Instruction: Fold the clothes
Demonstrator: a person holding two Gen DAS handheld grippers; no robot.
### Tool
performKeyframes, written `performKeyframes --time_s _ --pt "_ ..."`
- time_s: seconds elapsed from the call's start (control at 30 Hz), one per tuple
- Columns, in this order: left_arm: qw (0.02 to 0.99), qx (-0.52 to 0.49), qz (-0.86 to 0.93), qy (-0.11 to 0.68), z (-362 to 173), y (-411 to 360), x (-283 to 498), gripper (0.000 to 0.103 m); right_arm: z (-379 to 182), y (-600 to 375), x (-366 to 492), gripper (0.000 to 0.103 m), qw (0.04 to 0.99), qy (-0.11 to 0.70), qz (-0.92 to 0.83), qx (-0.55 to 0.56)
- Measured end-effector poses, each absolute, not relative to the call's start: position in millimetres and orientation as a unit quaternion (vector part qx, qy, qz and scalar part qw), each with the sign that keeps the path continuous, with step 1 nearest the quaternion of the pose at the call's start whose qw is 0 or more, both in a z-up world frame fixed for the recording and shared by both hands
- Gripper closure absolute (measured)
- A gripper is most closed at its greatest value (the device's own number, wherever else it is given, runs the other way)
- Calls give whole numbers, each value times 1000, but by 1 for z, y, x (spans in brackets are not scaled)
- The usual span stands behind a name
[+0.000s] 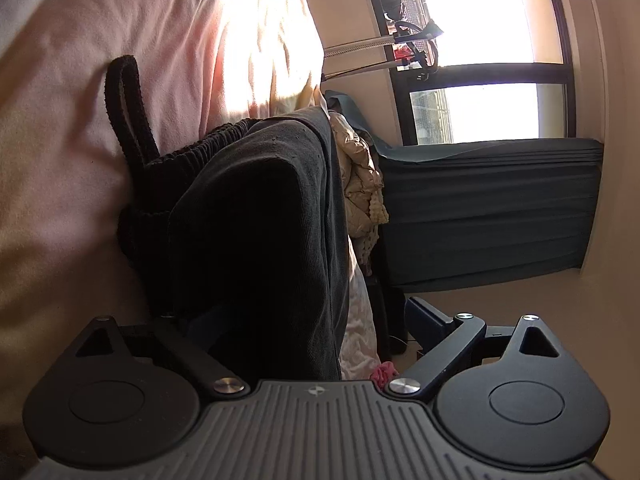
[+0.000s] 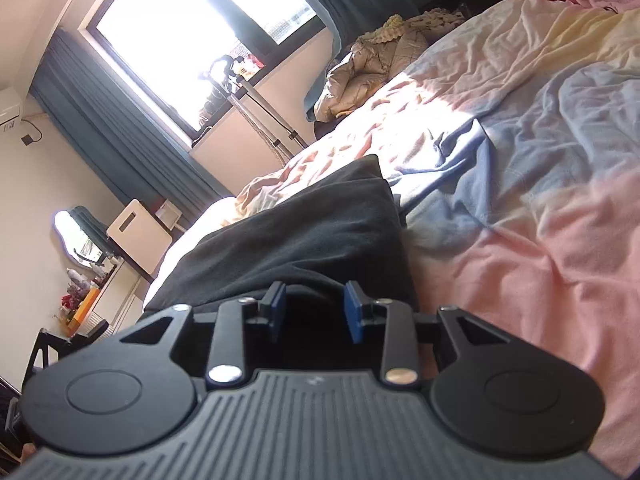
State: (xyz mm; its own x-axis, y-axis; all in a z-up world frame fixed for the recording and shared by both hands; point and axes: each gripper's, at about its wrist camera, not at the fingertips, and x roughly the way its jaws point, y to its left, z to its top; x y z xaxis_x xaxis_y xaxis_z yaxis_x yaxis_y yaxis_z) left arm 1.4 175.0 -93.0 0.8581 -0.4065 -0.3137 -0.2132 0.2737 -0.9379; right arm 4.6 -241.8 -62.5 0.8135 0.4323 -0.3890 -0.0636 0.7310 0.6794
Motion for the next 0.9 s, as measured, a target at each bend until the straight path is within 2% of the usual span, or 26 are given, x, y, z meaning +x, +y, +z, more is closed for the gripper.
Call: performKeyframes --time_s 0.03,0.2,0.37,0.7,0.8,0.9 --pt "754 -597 -52 270 -95 174 4 6 -61 -246 2 58 885 265 140 355" --pt "758 -575 -11 307 -101 169 13 4 -57 -265 -6 56 887 236 99 383" --pt "744 -555 46 370 -110 169 20 0 -81 -280 4 56 864 263 68 424" --pt "752 -565 96 325 -121 164 28 0 -109 -288 18 47 833 279 61 475" --pt "754 -569 110 310 -120 156 36 0 -118 -290 26 37 817 291 62 494" --pt "754 -573 115 300 -122 152 43 0 -123 -291 45 36 803 309 76 503"
